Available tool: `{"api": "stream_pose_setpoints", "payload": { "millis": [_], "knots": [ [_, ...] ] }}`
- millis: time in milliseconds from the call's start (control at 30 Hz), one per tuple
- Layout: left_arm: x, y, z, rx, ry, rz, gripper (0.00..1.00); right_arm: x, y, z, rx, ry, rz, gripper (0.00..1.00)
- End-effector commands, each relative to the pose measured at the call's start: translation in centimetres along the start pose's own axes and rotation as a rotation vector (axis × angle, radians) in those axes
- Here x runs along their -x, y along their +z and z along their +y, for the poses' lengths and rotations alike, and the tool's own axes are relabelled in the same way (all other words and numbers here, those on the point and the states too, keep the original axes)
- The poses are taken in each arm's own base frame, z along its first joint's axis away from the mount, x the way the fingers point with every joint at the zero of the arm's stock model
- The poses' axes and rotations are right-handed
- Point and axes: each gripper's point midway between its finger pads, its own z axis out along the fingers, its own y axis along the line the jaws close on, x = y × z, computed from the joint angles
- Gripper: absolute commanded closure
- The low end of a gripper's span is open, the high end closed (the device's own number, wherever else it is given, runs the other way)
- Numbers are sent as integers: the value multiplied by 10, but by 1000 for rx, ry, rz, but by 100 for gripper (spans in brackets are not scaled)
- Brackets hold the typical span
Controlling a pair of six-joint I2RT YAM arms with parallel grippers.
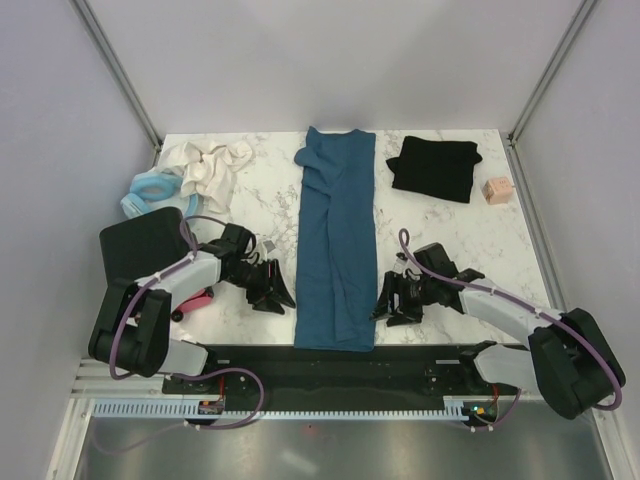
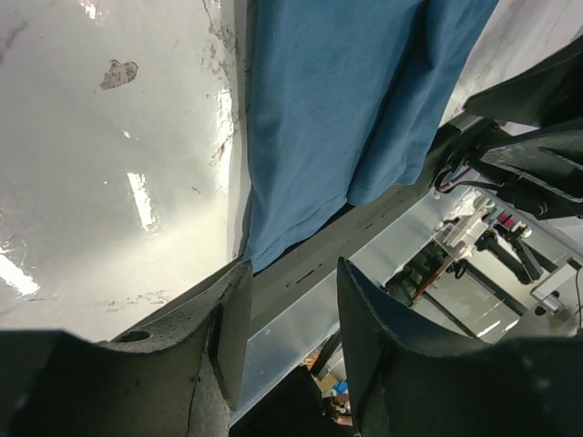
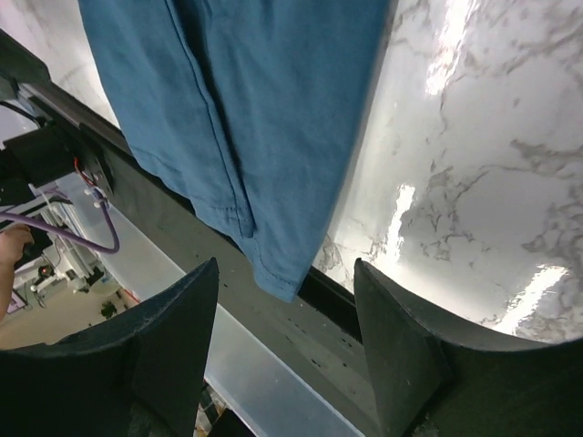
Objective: Fold and stack the t-shirts
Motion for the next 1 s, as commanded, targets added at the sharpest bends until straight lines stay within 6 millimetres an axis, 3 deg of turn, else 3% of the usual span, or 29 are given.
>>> {"api": "stream_pose_setpoints", "payload": {
  "millis": [0, 200, 467, 767, 967],
  "knots": [
    [-11, -1, -7, -39, -72, 37, 50, -14, 6, 0, 26, 13, 12, 31],
    [-29, 8, 9, -14, -140, 117, 54, -23, 14, -3, 26, 22, 38, 31],
    [-31, 13, 11, -16, -164, 166, 54, -22, 30, 8, 68, 20, 57, 30],
    [-26, 27, 19, -17, -151, 203, 51, -23, 48, 7, 74, 15, 64, 30],
    [-22, 36, 20, -34, -122, 217, 51, -28, 49, 3, 69, 22, 64, 30]
  ]
}}
